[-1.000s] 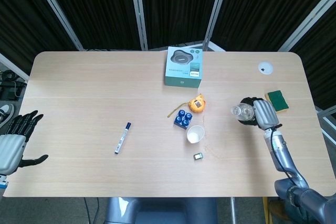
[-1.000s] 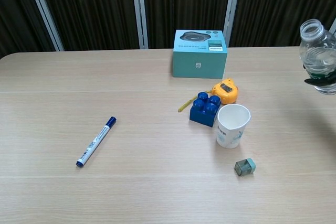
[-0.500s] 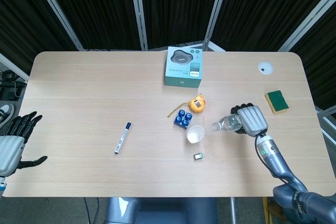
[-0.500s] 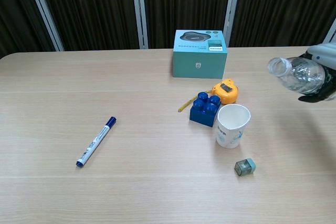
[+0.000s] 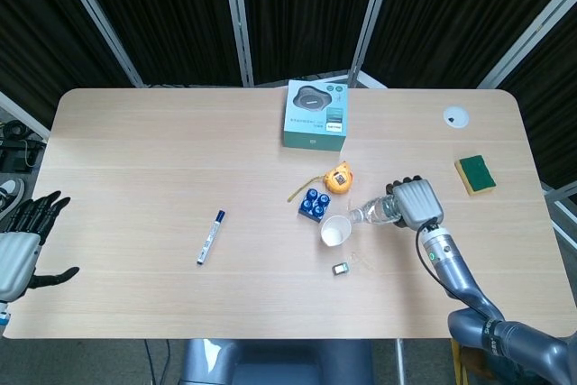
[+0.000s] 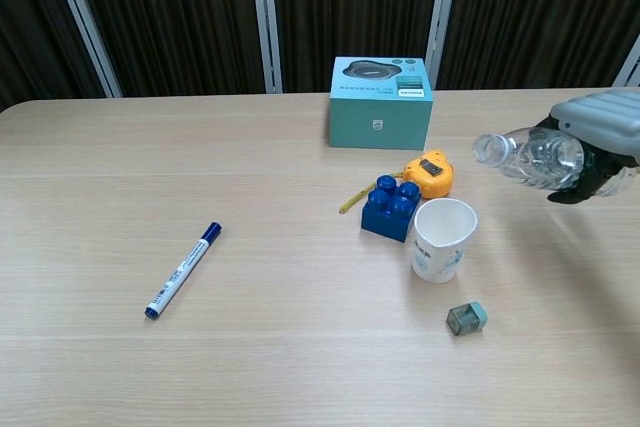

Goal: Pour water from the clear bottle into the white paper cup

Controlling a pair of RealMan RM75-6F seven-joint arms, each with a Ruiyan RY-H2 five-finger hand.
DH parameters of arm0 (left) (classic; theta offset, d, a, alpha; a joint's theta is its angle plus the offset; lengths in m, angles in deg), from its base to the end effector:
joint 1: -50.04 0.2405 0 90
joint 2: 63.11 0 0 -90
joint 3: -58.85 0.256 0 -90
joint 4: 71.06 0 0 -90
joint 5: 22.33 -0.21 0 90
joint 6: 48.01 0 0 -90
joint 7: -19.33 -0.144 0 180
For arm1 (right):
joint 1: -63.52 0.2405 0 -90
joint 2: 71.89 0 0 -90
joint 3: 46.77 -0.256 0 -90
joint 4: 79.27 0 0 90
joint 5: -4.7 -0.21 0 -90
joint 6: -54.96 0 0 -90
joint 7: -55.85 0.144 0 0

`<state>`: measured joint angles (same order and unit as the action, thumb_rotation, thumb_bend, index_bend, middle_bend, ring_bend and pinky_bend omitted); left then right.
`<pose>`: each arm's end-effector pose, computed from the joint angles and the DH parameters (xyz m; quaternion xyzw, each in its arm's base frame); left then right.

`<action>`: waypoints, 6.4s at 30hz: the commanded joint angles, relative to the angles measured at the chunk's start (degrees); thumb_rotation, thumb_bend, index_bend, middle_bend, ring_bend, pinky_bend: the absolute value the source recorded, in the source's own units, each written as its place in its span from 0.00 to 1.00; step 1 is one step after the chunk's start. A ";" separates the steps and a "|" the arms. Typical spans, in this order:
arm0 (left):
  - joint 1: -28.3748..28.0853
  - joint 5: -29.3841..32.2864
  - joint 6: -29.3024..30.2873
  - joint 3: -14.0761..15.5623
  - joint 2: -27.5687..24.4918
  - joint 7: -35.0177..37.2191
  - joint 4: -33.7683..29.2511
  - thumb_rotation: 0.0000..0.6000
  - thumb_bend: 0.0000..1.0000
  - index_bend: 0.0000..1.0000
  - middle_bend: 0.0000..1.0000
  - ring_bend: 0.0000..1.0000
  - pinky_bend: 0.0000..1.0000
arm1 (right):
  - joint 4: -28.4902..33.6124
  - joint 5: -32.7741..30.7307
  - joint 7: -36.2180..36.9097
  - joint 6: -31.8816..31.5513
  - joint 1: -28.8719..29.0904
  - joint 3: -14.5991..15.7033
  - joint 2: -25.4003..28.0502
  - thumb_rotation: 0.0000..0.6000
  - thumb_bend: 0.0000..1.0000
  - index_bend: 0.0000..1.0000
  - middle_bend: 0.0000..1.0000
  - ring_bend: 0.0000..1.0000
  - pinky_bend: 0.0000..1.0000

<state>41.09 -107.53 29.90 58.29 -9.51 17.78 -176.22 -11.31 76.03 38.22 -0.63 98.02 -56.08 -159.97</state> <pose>-0.2773 0.1880 0.1739 -0.6359 -0.4179 -0.3603 0.5396 -0.2501 -0.3569 0.0198 0.7330 -0.3182 0.2908 0.5262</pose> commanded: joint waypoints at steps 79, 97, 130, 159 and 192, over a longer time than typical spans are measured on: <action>-0.37 -0.18 -1.35 0.73 -0.89 0.10 -1.31 1.00 0.00 0.00 0.00 0.00 0.00 | -2.42 -0.06 -16.91 -7.13 0.26 1.27 -3.66 1.00 0.44 0.61 0.63 0.58 0.45; -0.47 0.27 -1.63 0.68 -0.91 -0.12 -1.44 1.00 0.00 0.00 0.00 0.00 0.00 | -3.21 0.37 -16.68 -6.91 0.26 1.49 -3.95 1.00 0.44 0.61 0.63 0.58 0.45; -1.20 2.43 -3.27 0.34 -0.37 -1.76 -1.37 1.00 0.00 0.00 0.00 0.00 0.00 | -1.02 -3.10 34.59 -2.01 -2.08 -9.30 -5.25 1.00 0.46 0.62 0.63 0.58 0.47; -2.51 5.71 -5.97 -0.14 0.78 -3.68 -0.92 1.00 0.00 0.00 0.00 0.00 0.00 | -26.87 0.62 68.43 1.35 -1.79 -8.48 -20.00 1.00 0.51 0.62 0.63 0.57 0.46; -2.41 5.00 -5.55 0.26 0.58 -3.48 -1.28 1.00 0.00 0.00 0.00 0.00 0.00 | -29.19 6.16 76.54 1.42 -2.68 -4.02 -18.70 1.00 0.00 0.00 0.03 0.02 0.00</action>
<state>38.67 -102.53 24.33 58.54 -8.92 14.28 -177.48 -40.99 81.33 114.22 0.18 95.38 -61.00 -179.39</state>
